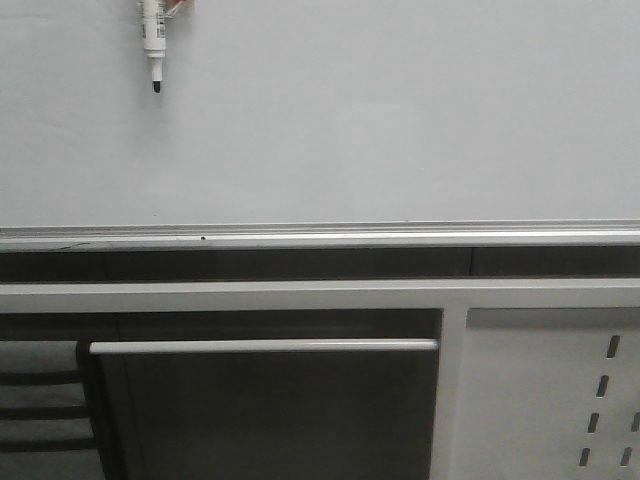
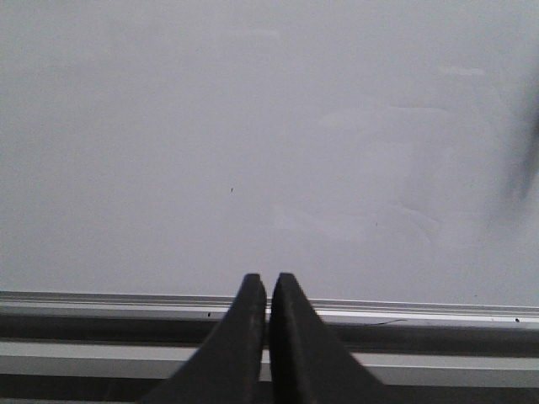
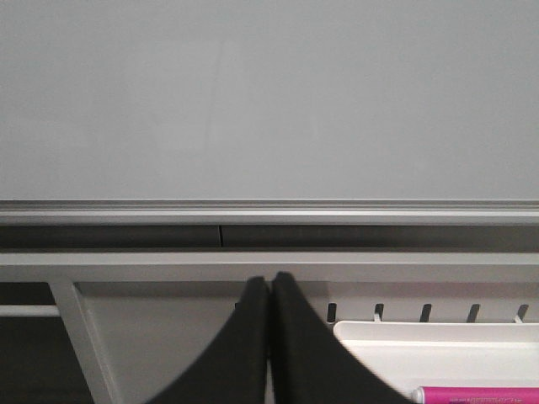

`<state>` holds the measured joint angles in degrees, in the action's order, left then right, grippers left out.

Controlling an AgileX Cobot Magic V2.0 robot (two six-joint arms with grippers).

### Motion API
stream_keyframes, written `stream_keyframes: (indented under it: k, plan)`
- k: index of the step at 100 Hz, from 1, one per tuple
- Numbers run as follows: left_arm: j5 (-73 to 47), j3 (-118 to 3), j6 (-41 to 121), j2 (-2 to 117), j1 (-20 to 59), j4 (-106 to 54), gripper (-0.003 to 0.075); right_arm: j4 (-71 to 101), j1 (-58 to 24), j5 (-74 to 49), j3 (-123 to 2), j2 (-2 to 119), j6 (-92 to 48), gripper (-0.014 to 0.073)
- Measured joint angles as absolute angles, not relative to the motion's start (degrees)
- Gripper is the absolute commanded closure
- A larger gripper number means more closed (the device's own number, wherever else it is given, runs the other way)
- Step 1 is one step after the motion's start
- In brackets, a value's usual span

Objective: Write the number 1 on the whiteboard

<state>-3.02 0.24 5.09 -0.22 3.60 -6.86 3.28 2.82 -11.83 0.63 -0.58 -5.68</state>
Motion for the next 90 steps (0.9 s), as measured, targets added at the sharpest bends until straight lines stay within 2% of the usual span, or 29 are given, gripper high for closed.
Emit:
stream_keyframes:
  k: [90]
  plan:
    - [-3.02, 0.24, 5.09, -0.22, 3.60, -7.45, 0.0741, 3.28, 2.82, -10.35, 0.63, -0.58, -5.59, 0.0637]
